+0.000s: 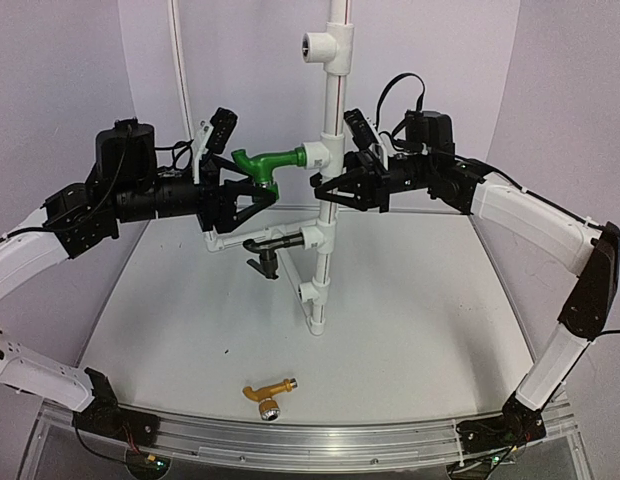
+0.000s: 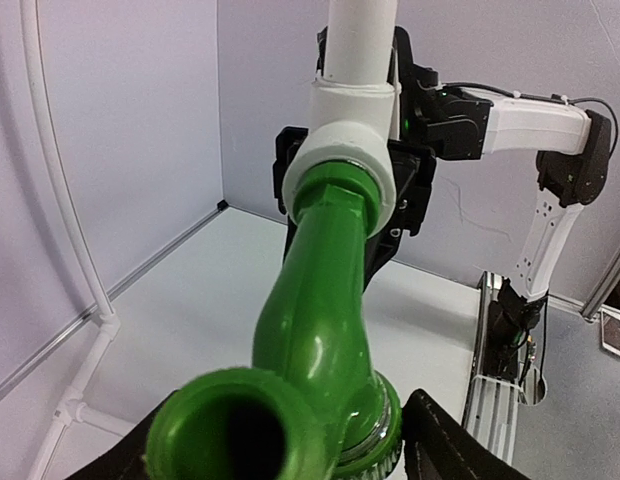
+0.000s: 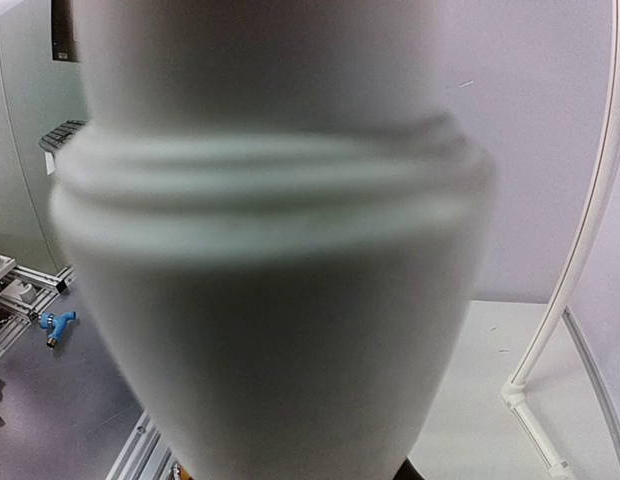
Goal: Install the water faucets
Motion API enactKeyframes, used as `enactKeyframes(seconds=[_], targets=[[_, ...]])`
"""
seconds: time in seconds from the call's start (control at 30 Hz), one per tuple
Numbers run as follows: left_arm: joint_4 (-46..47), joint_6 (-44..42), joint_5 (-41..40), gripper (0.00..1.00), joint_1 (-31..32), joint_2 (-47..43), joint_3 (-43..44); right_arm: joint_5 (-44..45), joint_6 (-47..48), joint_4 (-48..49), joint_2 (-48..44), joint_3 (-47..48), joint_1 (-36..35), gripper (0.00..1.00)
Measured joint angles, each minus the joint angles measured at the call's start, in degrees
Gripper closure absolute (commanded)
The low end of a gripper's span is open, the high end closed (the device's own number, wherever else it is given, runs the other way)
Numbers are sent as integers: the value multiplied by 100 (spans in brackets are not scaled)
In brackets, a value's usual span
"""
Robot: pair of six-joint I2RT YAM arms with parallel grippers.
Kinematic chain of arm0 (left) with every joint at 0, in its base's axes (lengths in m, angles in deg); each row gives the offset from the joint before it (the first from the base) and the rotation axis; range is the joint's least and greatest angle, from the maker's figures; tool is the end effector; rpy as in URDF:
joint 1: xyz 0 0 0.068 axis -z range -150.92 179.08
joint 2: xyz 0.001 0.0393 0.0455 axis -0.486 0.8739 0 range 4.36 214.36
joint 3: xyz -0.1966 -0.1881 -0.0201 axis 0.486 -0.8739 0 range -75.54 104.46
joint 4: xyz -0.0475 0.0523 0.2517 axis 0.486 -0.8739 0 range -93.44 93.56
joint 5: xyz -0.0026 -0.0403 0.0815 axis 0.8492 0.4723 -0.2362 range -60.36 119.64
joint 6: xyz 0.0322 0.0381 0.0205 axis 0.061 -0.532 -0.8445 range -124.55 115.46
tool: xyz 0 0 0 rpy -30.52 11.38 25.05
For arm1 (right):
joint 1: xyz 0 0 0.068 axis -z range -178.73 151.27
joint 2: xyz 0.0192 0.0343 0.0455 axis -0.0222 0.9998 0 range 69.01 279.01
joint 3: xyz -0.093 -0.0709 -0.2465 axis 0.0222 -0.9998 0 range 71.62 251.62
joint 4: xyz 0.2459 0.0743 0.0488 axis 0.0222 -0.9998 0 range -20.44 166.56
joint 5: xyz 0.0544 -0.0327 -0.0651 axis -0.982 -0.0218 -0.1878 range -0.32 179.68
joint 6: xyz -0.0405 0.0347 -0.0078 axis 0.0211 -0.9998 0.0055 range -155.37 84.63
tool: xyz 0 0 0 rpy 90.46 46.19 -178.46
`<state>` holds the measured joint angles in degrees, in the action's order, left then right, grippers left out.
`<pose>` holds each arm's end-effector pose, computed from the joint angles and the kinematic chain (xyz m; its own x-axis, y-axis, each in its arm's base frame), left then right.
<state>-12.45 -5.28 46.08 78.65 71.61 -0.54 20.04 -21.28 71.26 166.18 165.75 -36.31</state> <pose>0.1606 -0.2042 0.4339 -0.0815 0.1146 -0.9901 0.9128 0.4075 -0.0280 0.2857 0.2620 0.4099 0.1190 -0.0153 -0.9928 -0.9468 -0.3028 -0.1088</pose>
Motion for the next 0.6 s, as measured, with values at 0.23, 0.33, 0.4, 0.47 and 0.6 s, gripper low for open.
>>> enactKeyframes(seconds=[0.23, 0.33, 0.4, 0.47, 0.6], targets=[[209, -348, 373, 55, -91, 111, 3, 8, -11, 9, 0, 0, 7, 100], [266, -541, 441, 62, -92, 114, -2, 23, -31, 18, 0, 0, 7, 100], [312, -636, 385, 67, -100, 115, -13, 23, -33, 18, 0, 0, 7, 100], [376, -727, 339, 70, -114, 114, -51, 27, -38, 26, 0, -2, 7, 100], [533, -879, 289, 61, -114, 103, -135, 33, -43, 28, 0, -2, 13, 100]])
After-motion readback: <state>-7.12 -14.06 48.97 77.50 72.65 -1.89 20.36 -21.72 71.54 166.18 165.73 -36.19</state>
